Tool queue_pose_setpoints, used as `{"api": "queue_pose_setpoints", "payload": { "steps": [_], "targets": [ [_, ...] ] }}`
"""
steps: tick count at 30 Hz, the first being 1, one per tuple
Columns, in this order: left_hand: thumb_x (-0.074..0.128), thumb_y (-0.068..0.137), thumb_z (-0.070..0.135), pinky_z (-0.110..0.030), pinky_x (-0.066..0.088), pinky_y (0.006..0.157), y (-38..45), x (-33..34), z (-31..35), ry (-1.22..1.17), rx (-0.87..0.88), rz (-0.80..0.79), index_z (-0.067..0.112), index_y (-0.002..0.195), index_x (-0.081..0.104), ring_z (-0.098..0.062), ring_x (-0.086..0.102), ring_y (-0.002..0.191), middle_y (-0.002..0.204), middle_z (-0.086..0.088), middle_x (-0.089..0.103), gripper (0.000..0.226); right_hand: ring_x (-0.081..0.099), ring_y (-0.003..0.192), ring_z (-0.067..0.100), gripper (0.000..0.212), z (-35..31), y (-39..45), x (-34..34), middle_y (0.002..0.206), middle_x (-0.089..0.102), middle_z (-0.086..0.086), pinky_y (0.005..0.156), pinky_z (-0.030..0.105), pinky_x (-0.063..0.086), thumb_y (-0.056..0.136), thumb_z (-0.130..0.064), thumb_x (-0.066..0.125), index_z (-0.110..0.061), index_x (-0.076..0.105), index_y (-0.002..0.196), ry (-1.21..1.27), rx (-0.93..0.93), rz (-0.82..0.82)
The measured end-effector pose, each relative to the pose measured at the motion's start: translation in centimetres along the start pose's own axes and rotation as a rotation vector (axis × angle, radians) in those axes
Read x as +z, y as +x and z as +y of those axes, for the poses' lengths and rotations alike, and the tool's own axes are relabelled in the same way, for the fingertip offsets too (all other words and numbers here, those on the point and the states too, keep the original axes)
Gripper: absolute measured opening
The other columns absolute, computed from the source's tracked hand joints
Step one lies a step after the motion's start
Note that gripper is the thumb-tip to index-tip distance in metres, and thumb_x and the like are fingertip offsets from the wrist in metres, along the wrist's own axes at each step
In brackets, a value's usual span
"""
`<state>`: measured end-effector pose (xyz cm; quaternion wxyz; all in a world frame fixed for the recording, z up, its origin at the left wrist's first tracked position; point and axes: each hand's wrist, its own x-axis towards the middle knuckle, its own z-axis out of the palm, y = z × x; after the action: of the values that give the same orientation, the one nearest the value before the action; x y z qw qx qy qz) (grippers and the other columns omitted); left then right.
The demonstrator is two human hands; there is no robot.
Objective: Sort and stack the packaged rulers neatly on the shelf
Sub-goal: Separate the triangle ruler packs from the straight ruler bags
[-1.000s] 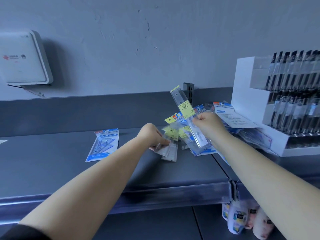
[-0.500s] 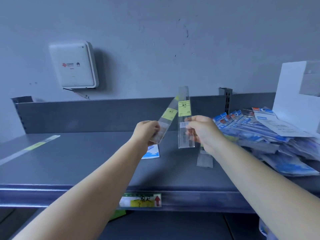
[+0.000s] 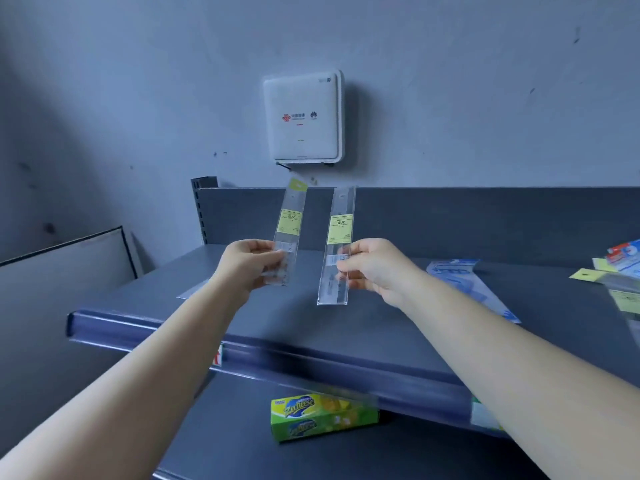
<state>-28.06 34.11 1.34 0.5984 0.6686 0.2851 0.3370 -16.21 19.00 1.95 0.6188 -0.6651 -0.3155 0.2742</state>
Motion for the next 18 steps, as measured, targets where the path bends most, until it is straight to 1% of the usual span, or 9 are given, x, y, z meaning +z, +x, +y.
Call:
{"api": "queue_pose_setpoints", "payload": {
  "steps": [4, 7, 9, 12, 13, 14, 16, 17, 18],
  "targets": [
    [0.066, 0.085, 0.004, -0.016, 0.050, 0.042, 2.5, -5.9, -1.4, 0.033, -0.020, 0.070, 0.008, 0.085, 0.061, -0.014, 0.058, 0.061, 0.076, -0.007, 0.063, 0.006, 0.058, 0.056, 0.016, 0.019, -0.4, 2.3, 6.2, 0.082, 0.054, 0.011, 0.044, 0.017, 0.050, 0.088, 0.013, 0.045, -0.003, 0.051, 0.098, 0.034, 0.042, -0.028],
    [0.068, 0.083, 0.004, -0.016, 0.049, 0.041, 4.5, -8.9, -2.3, 0.088, -0.024, 0.070, 0.004, 0.095, 0.061, -0.014, 0.058, 0.057, 0.075, -0.009, 0.062, 0.014, 0.058, 0.057, 0.017, 0.017, -0.5, 4.0, 9.6, 0.083, 0.054, 0.012, 0.043, 0.018, 0.051, 0.088, 0.012, 0.045, -0.003, 0.051, 0.095, 0.062, 0.067, -0.009],
    [0.069, 0.082, 0.004, -0.016, 0.049, 0.041, 5.8, -10.4, -2.6, 0.163, -0.013, 0.076, 0.005, 0.092, 0.061, -0.009, 0.059, 0.049, 0.071, -0.007, 0.062, 0.013, 0.057, 0.057, 0.016, 0.017, -0.4, 5.0, 11.4, 0.081, 0.056, 0.011, 0.044, 0.018, 0.051, 0.088, 0.012, 0.047, -0.003, 0.052, 0.095, 0.075, 0.072, 0.001],
    [0.070, 0.082, 0.006, -0.016, 0.049, 0.046, 7.8, -12.1, -3.1, 0.350, 0.014, 0.067, 0.003, 0.102, 0.064, -0.011, 0.056, 0.057, 0.073, -0.004, 0.061, 0.021, 0.056, 0.057, 0.015, 0.015, -0.3, 6.3, 13.4, 0.080, 0.057, 0.011, 0.045, 0.019, 0.051, 0.088, 0.011, 0.049, -0.002, 0.054, 0.093, 0.104, 0.065, 0.007],
    [0.070, 0.082, 0.007, -0.017, 0.049, 0.050, 8.3, -12.6, -3.3, 0.422, 0.016, 0.053, 0.002, 0.106, 0.063, -0.014, 0.055, 0.062, 0.079, -0.005, 0.062, 0.026, 0.056, 0.057, 0.014, 0.015, -0.3, 6.7, 14.0, 0.078, 0.058, 0.010, 0.046, 0.018, 0.051, 0.088, 0.011, 0.050, -0.003, 0.055, 0.090, 0.110, 0.056, 0.007],
    [0.071, 0.081, 0.009, -0.021, 0.050, 0.059, 8.8, -12.9, -3.5, 0.508, 0.018, 0.042, 0.001, 0.110, 0.062, -0.017, 0.057, 0.070, 0.089, -0.007, 0.063, 0.031, 0.056, 0.057, 0.014, 0.014, -0.4, 7.2, 14.6, 0.076, 0.059, 0.009, 0.047, 0.018, 0.052, 0.088, 0.011, 0.051, -0.002, 0.056, 0.090, 0.116, 0.045, 0.006],
    [0.071, 0.081, 0.012, -0.025, 0.044, 0.078, 9.5, -13.5, -4.0, 0.652, 0.023, 0.051, 0.001, 0.115, 0.061, -0.024, 0.059, 0.091, 0.108, -0.011, 0.064, 0.037, 0.057, 0.060, 0.015, 0.015, -0.5, 8.3, 15.7, 0.080, 0.063, 0.011, 0.052, 0.019, 0.054, 0.088, 0.008, 0.053, 0.002, 0.060, 0.100, 0.113, 0.035, -0.005],
    [0.069, 0.082, 0.012, -0.025, 0.041, 0.080, 9.7, -13.8, -4.2, 0.670, 0.028, 0.066, 0.001, 0.115, 0.061, -0.024, 0.057, 0.093, 0.113, -0.013, 0.063, 0.036, 0.060, 0.066, 0.017, 0.016, -0.5, 8.8, 16.2, 0.087, 0.065, 0.015, 0.058, 0.021, 0.056, 0.088, 0.005, 0.055, 0.004, 0.060, 0.103, 0.081, 0.046, -0.016],
    [0.066, 0.084, 0.011, -0.024, 0.039, 0.078, 10.0, -14.0, -4.3, 0.667, 0.029, 0.072, 0.001, 0.114, 0.062, -0.022, 0.055, 0.090, 0.114, -0.014, 0.064, 0.033, 0.062, 0.077, 0.020, 0.016, -0.4, 9.4, 16.6, 0.099, 0.066, 0.017, 0.068, 0.025, 0.057, 0.089, -0.001, 0.058, 0.004, 0.060, 0.104, 0.008, 0.073, -0.023]
  ]
}}
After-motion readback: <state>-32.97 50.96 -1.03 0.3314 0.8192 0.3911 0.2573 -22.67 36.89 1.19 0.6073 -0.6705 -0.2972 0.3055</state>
